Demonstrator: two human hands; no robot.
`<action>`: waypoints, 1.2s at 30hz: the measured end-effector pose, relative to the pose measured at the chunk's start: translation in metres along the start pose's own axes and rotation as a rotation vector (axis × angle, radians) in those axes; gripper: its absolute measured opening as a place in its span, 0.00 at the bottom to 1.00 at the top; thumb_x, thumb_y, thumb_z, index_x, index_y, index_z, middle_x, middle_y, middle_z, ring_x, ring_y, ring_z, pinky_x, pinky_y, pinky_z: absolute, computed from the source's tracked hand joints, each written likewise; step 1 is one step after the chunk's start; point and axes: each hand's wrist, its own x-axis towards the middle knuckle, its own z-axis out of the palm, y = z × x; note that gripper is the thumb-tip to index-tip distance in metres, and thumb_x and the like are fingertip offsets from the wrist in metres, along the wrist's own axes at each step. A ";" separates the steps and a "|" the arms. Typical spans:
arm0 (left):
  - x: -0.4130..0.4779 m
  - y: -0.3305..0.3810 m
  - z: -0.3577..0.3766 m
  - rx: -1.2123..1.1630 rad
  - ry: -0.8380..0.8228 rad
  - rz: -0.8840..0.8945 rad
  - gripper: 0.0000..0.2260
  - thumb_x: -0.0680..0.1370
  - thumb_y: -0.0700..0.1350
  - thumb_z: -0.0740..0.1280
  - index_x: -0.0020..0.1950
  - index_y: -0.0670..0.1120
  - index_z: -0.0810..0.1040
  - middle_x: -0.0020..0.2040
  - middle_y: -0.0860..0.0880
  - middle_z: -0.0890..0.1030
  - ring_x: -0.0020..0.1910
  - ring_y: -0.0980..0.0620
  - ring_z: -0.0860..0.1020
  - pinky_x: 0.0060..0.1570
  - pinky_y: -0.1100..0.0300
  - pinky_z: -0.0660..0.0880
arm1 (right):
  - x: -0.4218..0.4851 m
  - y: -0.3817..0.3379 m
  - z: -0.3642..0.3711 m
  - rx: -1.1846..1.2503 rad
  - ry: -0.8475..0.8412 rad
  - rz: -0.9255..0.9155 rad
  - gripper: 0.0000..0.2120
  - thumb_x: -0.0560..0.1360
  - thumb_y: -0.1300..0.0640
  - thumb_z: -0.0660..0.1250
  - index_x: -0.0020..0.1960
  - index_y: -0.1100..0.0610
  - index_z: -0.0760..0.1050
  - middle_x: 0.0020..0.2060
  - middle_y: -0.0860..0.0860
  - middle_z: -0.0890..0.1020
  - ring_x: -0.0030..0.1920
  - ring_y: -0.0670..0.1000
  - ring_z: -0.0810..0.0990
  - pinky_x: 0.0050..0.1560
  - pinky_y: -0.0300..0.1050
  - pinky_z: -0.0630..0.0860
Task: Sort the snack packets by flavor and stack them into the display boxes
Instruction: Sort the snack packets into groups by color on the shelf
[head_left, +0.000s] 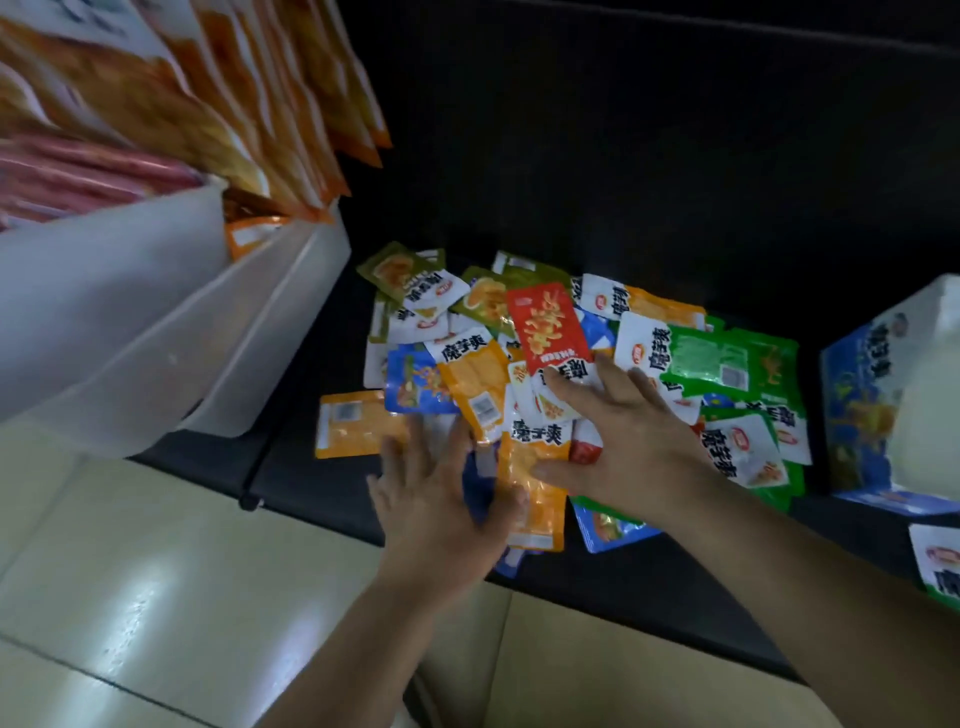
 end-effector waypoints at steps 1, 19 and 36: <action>0.002 0.006 0.002 -0.016 0.001 0.024 0.41 0.73 0.76 0.58 0.79 0.64 0.45 0.85 0.53 0.44 0.83 0.43 0.40 0.77 0.34 0.44 | 0.000 0.001 0.001 0.025 0.022 -0.009 0.47 0.70 0.26 0.69 0.80 0.29 0.47 0.84 0.45 0.44 0.83 0.58 0.41 0.77 0.60 0.62; 0.064 0.028 -0.004 -0.652 0.250 -0.087 0.21 0.70 0.52 0.80 0.60 0.57 0.76 0.48 0.57 0.86 0.47 0.57 0.85 0.50 0.48 0.83 | 0.001 0.037 0.007 0.278 0.277 0.081 0.33 0.75 0.43 0.75 0.76 0.39 0.65 0.66 0.43 0.76 0.65 0.53 0.77 0.54 0.46 0.72; 0.001 0.061 -0.035 -1.068 0.288 -0.160 0.14 0.85 0.47 0.65 0.50 0.36 0.77 0.38 0.46 0.86 0.37 0.47 0.85 0.35 0.51 0.84 | -0.023 0.026 -0.018 0.649 0.287 0.222 0.36 0.78 0.31 0.64 0.82 0.40 0.59 0.81 0.40 0.55 0.81 0.48 0.57 0.76 0.55 0.65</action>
